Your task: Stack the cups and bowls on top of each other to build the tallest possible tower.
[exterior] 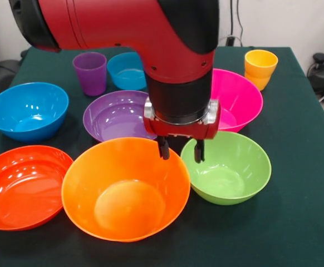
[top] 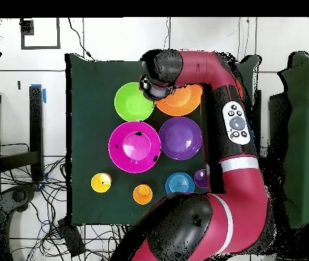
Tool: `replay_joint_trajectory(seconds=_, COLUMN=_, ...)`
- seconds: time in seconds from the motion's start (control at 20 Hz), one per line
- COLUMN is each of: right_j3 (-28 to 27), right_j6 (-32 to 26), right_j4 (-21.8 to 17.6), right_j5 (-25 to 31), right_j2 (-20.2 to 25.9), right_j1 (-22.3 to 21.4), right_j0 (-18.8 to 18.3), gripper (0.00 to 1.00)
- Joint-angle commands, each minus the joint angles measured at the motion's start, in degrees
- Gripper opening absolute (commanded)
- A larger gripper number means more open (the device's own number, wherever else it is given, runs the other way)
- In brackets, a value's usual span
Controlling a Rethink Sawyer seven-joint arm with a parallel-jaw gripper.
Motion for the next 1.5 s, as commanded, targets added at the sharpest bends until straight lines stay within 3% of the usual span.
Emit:
replay_joint_trajectory(seconds=0.05, right_j3=-8.4, right_j6=-21.5, right_j4=-3.83, right_j5=6.07, right_j2=3.04, right_j1=5.19, right_j0=3.25, gripper=1.0)
replay_joint_trajectory(seconds=0.35, right_j3=-10.25, right_j6=-21.99, right_j4=-3.81, right_j5=6.47, right_j2=2.53, right_j1=6.01, right_j0=4.22, gripper=1.0)
replay_joint_trajectory(seconds=0.8, right_j3=-7.3, right_j6=-19.03, right_j4=-3.37, right_j5=-3.19, right_j2=1.46, right_j1=8.77, right_j0=4.2, gripper=1.0)
replay_joint_trajectory(seconds=1.5, right_j3=-8.44, right_j6=-21.69, right_j4=-3.47, right_j5=-5.85, right_j2=2.05, right_j1=11.61, right_j0=3.11, gripper=1.0)
